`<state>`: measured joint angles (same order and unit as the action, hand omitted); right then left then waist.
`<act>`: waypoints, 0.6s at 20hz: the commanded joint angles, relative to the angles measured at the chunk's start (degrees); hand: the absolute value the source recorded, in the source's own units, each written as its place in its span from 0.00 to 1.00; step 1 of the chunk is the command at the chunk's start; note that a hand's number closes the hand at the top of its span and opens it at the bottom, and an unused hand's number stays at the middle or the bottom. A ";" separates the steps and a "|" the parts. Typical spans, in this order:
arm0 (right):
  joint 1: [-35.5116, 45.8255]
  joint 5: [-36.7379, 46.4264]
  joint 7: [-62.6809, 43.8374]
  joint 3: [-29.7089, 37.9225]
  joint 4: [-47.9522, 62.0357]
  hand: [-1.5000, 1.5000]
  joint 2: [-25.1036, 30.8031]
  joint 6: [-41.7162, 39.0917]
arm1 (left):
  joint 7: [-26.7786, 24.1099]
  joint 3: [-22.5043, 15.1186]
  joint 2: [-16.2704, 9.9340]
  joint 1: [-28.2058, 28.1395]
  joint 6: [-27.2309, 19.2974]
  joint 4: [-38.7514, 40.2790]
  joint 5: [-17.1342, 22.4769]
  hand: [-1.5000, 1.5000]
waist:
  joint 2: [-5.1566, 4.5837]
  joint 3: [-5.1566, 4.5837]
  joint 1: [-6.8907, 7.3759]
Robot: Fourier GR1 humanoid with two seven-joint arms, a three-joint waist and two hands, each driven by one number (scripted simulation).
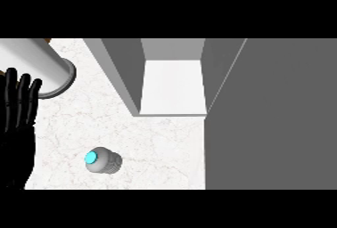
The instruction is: Pick up the bottled water, place it into the cabinet and close the cabinet
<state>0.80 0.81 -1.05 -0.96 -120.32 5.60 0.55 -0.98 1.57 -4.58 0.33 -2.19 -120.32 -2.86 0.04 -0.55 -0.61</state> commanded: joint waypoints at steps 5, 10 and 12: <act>-6.41 -0.84 -1.69 0.63 -6.07 0.00 -0.03 -0.81 | 3.66 -21.13 4.47 -11.85 -6.09 -11.62 -9.84 0.00 | 0.20 0.58 0.65; -15.02 -10.47 -7.28 -6.75 -10.28 0.00 -1.54 -6.57 | 13.09 -28.66 4.55 -16.42 -9.16 -11.31 1.78 0.00 | 0.43 0.62 0.14; -17.79 -15.33 -10.39 -3.18 -15.06 0.00 0.84 -7.96 | 13.59 -32.37 4.56 -22.20 -8.85 -17.80 -1.83 0.00 | 0.48 0.61 0.57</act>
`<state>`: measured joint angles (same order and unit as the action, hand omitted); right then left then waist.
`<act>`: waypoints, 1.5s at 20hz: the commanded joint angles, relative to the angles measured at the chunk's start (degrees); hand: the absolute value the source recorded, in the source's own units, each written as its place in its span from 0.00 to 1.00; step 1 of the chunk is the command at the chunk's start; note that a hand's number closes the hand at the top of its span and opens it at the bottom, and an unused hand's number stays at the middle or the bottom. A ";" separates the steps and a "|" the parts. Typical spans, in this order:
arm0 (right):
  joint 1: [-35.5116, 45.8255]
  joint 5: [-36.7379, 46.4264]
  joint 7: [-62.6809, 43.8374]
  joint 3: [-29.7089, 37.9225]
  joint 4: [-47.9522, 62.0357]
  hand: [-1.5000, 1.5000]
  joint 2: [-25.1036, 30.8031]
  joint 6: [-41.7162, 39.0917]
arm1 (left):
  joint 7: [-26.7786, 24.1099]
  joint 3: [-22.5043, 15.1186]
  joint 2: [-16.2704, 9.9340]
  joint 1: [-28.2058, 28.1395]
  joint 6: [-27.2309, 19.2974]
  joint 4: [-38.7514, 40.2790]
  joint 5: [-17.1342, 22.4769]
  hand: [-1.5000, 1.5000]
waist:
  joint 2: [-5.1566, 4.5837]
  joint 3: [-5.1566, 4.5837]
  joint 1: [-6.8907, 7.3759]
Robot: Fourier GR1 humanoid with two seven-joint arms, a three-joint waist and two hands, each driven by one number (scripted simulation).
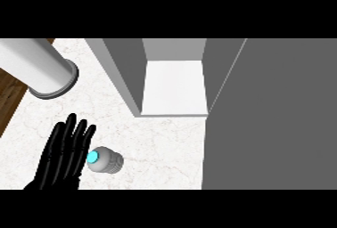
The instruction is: Pick up the bottled water, place it into the cabinet and close the cabinet
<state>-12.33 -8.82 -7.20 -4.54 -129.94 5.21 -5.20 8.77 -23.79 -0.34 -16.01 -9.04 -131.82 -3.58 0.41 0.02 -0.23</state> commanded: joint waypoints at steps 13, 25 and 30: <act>-10.41 -12.97 -10.39 5.34 -16.64 0.00 2.79 -3.27 | 8.10 -29.92 -2.93 -13.43 -14.00 -13.89 -17.02 0.00 | 0.32 0.07 0.67; -13.92 -15.58 -8.19 8.65 -16.80 0.00 2.92 -6.58 | 11.49 -30.57 -7.82 -12.09 -20.28 -16.42 -18.68 0.00 | 0.34 0.15 -0.13; -13.32 -16.65 -9.63 8.74 -18.02 0.00 3.01 -6.40 | 9.47 -31.13 -9.25 -13.26 -23.95 -16.19 -19.51 0.00 | 0.54 0.13 0.47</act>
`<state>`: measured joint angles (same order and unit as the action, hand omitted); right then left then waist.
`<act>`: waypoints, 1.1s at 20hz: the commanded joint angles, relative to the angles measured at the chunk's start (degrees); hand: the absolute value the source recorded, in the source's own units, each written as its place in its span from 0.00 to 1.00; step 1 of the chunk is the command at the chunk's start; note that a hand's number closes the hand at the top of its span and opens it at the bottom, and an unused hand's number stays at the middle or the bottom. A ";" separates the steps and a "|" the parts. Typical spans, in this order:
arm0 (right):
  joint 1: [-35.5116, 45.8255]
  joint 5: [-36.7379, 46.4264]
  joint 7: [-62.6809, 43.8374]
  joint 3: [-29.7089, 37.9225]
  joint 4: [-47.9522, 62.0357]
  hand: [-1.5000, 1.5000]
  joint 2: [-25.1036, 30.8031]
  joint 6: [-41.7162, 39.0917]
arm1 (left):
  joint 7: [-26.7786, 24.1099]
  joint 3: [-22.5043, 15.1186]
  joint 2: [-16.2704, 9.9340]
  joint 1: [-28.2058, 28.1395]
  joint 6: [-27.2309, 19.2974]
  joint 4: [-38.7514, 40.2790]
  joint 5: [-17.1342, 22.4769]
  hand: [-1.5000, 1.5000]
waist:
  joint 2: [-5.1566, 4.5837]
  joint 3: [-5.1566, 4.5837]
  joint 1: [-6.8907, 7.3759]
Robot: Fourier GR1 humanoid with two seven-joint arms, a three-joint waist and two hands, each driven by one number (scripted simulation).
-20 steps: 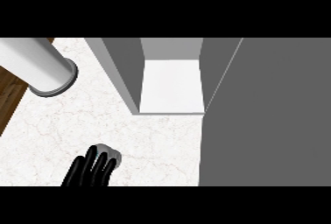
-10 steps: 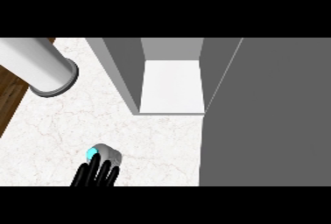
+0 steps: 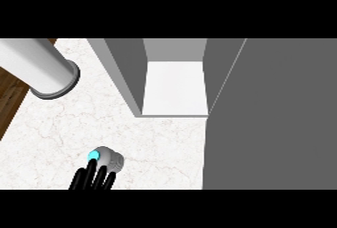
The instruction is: Pick up the bottled water, place it into the cabinet and close the cabinet
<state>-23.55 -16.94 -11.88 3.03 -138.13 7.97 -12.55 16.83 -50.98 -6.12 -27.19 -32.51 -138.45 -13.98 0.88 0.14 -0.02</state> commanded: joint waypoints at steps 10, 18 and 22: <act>-6.77 -11.20 -4.48 3.98 -12.77 0.00 0.72 -1.25 | -5.79 3.28 -9.51 -6.20 -5.41 -5.47 -2.40 0.00 | -0.17 -0.21 -0.30; -11.10 -13.54 -0.92 5.45 -12.90 0.00 -0.47 -3.72 | -12.22 11.01 -11.40 -7.08 -5.03 1.40 7.03 0.00 | -0.31 -0.32 -0.96; -11.67 -13.06 0.10 4.32 -12.67 0.00 -0.68 -5.01 | -12.68 19.55 -12.53 -4.03 -2.28 5.57 13.11 0.00 | -0.54 -0.38 -1.41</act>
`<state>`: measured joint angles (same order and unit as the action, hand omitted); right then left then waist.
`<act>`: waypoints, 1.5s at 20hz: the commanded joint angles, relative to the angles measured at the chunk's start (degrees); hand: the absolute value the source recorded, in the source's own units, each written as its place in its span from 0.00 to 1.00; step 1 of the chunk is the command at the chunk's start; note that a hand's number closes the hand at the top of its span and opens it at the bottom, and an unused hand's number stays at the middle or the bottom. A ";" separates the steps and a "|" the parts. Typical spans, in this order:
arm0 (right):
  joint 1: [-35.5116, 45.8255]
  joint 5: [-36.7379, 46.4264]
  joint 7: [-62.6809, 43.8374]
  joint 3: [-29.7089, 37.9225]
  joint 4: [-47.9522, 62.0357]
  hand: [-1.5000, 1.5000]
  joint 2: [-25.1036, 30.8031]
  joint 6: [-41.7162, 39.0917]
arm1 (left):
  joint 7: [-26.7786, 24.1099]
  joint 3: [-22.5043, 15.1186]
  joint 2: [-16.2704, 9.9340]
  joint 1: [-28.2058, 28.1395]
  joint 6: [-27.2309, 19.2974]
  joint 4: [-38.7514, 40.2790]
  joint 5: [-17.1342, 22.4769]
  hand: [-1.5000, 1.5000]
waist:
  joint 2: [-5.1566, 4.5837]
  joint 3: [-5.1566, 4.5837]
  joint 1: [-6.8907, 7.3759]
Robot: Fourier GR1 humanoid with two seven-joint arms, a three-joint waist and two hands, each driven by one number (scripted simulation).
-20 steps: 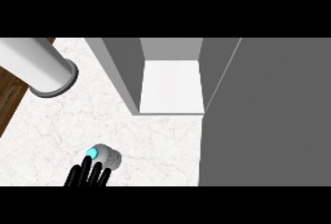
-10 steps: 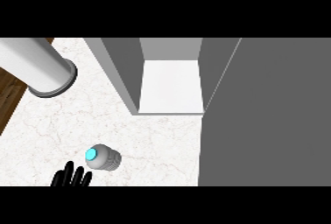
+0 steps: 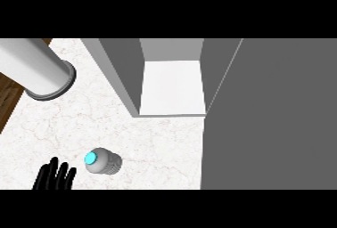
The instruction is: Pick up the bottled water, place it into the cabinet and close the cabinet
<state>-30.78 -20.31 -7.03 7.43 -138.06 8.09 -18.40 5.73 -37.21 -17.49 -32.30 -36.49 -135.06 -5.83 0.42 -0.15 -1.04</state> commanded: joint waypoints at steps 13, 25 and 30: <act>-8.76 -12.64 -0.49 2.01 -11.09 0.00 -0.41 -3.38 | -12.51 18.62 -0.67 8.23 10.80 20.69 16.67 0.00 | -0.14 0.03 -0.25; -12.40 -13.43 2.35 2.74 -11.92 0.00 0.82 -5.59 | -24.04 25.10 2.65 14.66 20.06 46.08 22.85 0.00 | -0.32 -0.06 -0.22; -14.83 -12.97 4.36 1.91 -11.67 0.00 0.12 -6.95 | -26.10 26.53 5.71 20.19 20.90 55.69 23.06 0.00 | -0.32 0.01 -0.35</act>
<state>-40.74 -25.65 1.81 9.64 -136.92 8.84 -26.29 -17.41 -12.07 -13.05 -14.61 -17.57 -85.80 16.47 0.09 -0.14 -1.40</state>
